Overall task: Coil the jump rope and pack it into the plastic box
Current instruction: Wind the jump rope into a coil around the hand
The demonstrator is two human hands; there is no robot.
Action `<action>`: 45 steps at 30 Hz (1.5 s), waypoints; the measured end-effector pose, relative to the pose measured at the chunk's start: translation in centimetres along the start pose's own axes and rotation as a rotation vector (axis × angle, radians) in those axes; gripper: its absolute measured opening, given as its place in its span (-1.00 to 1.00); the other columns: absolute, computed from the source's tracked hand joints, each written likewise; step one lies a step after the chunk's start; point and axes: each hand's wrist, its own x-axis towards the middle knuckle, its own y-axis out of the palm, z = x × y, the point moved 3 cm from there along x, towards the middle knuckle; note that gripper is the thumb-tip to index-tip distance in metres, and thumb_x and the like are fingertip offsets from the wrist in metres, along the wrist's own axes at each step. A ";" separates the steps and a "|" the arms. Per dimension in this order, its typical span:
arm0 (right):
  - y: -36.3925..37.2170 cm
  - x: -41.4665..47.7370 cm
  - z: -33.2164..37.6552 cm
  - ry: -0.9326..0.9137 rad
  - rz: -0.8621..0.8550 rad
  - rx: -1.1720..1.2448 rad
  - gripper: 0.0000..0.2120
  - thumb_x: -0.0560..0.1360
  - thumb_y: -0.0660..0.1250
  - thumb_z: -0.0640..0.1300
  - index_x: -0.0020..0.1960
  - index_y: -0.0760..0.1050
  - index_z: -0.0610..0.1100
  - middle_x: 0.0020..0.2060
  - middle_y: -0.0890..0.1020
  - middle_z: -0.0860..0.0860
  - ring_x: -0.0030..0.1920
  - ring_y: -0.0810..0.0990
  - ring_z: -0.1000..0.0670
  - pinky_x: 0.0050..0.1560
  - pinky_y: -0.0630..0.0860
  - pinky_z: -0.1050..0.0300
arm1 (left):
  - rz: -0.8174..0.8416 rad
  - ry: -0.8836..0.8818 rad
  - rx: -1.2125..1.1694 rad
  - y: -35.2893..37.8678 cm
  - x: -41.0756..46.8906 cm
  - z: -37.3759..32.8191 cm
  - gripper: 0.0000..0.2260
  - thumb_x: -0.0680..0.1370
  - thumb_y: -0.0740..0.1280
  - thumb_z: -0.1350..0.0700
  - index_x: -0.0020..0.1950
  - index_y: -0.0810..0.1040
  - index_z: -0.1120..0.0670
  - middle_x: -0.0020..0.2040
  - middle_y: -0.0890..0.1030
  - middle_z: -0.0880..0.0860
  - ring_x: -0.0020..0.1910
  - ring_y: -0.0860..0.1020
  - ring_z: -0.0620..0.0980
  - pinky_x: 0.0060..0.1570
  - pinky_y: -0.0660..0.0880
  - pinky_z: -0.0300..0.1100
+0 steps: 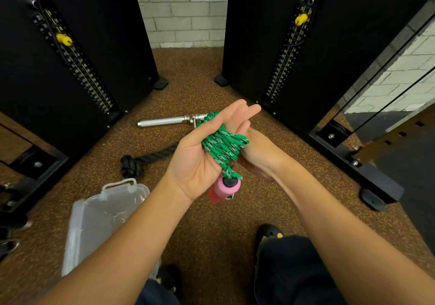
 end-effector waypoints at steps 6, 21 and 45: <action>-0.1 -0.1 0.1 -0.076 0.022 -0.058 -0.82 0.60 0.10 -0.13 0.05 0.48 -0.02 0.07 0.61 -0.11 0.09 0.59 -0.11 0.21 0.49 -0.05 | 0.138 -0.081 0.037 0.5 -0.8 -0.3 -0.60 0.59 0.15 0.26 0.44 0.26 0.17 0.39 0.36 0.27 0.29 0.47 0.15 0.40 0.21 -0.06; 1.3 -1.1 -1.1 -0.206 0.154 -0.882 -0.91 0.58 0.16 -0.07 -0.06 0.36 -0.06 -0.31 0.40 0.10 -0.30 0.38 0.13 -0.30 0.23 0.22 | -0.562 0.225 1.300 -3.7 -0.2 -4.0 -0.78 0.58 0.23 0.15 0.16 0.54 -0.07 0.27 0.50 -0.08 0.28 0.43 -0.17 0.31 0.29 -0.22; -2.6 -0.2 -0.6 -0.131 -0.057 -0.492 -0.68 0.59 0.12 -0.02 -0.16 0.48 -0.22 -0.39 0.52 0.00 -0.40 0.46 0.15 -0.37 0.37 0.39 | -0.128 -0.112 0.387 -1.2 -0.1 -1.1 -0.60 0.51 0.14 -0.07 -0.42 0.49 0.11 -0.55 0.41 -0.04 -0.61 0.35 -0.15 -0.20 0.53 -0.28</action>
